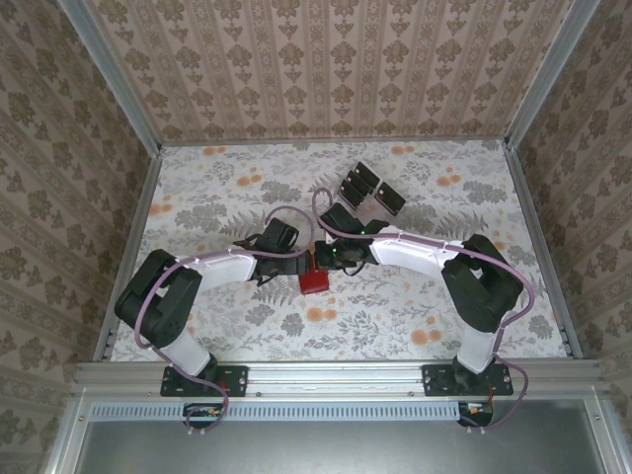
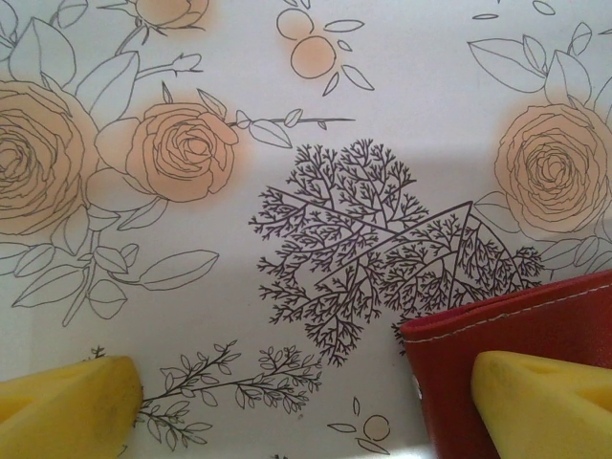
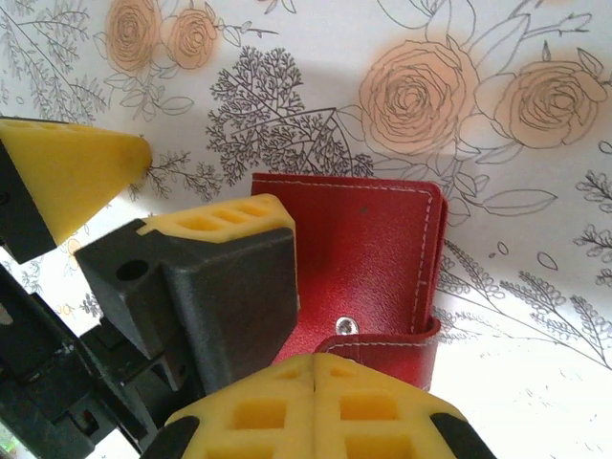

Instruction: Put the credit cards into the card holder

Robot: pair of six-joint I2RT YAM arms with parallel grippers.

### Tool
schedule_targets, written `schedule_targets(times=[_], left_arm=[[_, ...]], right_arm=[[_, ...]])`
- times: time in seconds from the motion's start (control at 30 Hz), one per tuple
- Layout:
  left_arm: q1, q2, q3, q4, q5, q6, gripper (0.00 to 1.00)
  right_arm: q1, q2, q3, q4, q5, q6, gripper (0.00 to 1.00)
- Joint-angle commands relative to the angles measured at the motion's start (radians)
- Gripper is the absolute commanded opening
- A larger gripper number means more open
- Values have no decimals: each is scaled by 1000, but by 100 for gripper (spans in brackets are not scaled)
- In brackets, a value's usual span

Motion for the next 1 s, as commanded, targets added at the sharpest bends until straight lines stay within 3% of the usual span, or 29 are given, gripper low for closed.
schedule_targets(times=[0.0,0.97], left_arm=[[2,51,-44,4,42,-7,100],[2,47,-48,9,43,-7,100]], right_arm=[[10,23,-5,28,-30,22,0],[17,113,-25,70,-29,51,0]])
